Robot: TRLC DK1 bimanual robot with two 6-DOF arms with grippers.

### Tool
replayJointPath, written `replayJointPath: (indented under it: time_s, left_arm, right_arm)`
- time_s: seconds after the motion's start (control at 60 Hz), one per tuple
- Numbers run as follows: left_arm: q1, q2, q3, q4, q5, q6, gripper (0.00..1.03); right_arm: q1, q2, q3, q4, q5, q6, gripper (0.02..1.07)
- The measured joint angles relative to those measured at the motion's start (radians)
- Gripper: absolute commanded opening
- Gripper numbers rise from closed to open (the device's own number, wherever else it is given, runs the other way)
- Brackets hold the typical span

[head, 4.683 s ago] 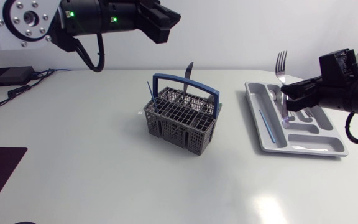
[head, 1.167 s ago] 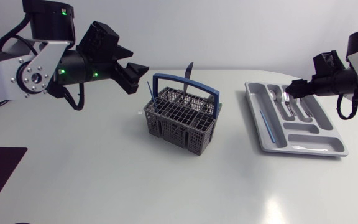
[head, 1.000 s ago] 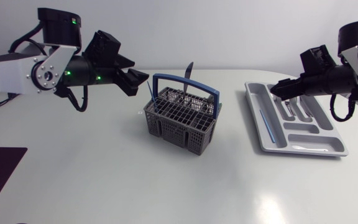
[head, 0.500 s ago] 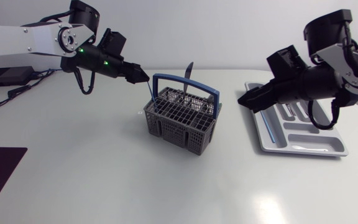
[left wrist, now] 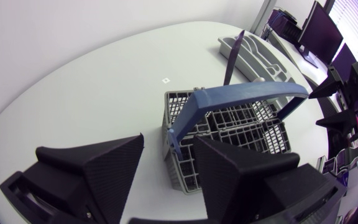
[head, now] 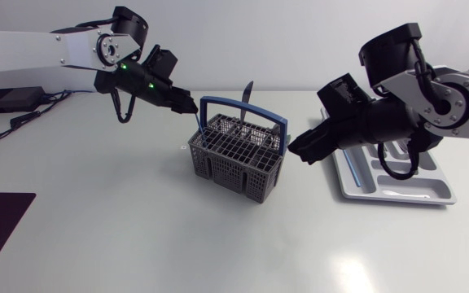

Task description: Unload the cutlery basket into the drawer organizer.

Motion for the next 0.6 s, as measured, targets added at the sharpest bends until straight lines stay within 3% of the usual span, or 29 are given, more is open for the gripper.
replayJointPath:
  time_s: [0.167, 0.367, 0.6]
  left_arm:
    - [-0.008, 0.026, 0.033, -0.016, -0.011, 0.000, 0.57]
    - [-0.008, 0.042, 0.061, -0.016, -0.026, 0.000, 0.24]
    - [-0.023, 0.057, 0.064, -0.024, -0.029, 0.000, 0.20]
  right_arm:
    - [0.045, 0.013, 0.000, 0.004, 0.009, 0.000, 0.78]
    - [0.107, 0.033, 0.000, 0.011, 0.027, 0.000, 0.78]
    - [0.132, 0.040, 0.000, 0.012, 0.034, 0.000, 0.78]
